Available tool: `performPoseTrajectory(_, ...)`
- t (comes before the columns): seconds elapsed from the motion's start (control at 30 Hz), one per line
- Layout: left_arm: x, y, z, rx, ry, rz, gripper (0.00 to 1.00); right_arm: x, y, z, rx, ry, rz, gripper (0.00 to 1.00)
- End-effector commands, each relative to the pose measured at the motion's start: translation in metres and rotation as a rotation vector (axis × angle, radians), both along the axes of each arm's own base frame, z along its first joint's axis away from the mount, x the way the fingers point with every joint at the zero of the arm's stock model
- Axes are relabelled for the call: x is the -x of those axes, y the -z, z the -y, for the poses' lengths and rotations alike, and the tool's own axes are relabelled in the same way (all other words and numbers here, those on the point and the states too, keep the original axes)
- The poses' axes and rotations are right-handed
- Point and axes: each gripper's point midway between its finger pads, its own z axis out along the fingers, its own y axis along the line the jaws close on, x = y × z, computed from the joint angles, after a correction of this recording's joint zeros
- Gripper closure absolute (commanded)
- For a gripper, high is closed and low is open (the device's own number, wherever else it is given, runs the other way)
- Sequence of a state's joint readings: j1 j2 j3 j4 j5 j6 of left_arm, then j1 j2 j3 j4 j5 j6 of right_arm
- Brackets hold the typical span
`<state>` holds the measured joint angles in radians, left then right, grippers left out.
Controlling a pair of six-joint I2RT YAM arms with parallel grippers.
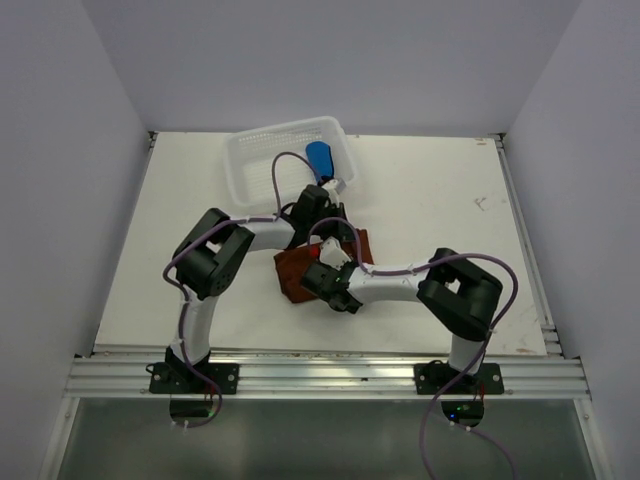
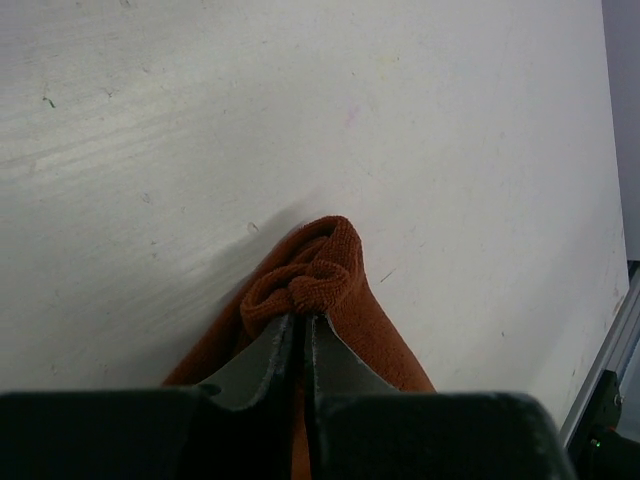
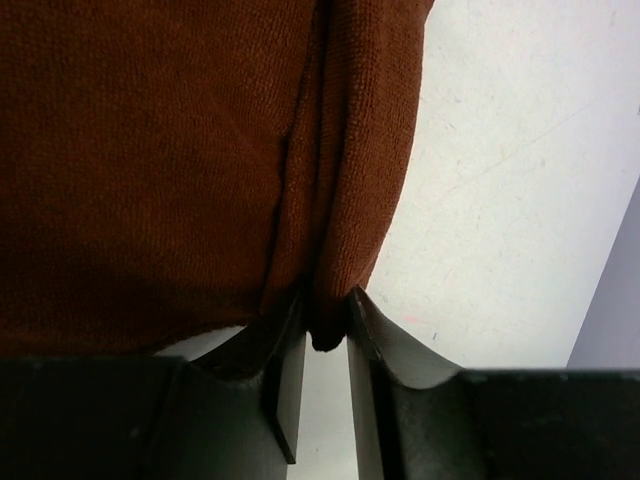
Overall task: Roll the towels
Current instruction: Roll the towel
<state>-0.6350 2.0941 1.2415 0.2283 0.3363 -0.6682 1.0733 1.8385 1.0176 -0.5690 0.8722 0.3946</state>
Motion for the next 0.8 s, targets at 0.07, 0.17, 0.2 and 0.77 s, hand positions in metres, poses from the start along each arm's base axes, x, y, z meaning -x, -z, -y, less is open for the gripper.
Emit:
performPoseTrajectory(0.07,-0.026,-0.020,-0.021,-0.035,-0.045,0.153,1.00,0.011,-0.018,-0.024,-0.173,-0.038,-0.066,0.66)
performPoseTrajectory(0.17,-0.020,-0.021,-0.018,-0.058,-0.026,0.189,1.00,0.012,-0.027,-0.031,-0.250,-0.062,-0.064,0.57)
performPoseTrajectory(0.2,-0.020,-0.017,-0.020,-0.071,-0.029,0.194,1.00,0.012,-0.032,-0.033,-0.281,-0.069,-0.060,0.57)
performPoseTrajectory(0.77,-0.007,-0.012,-0.027,-0.087,-0.066,0.221,1.00,0.010,-0.071,-0.021,-0.657,0.027,-0.029,0.43)
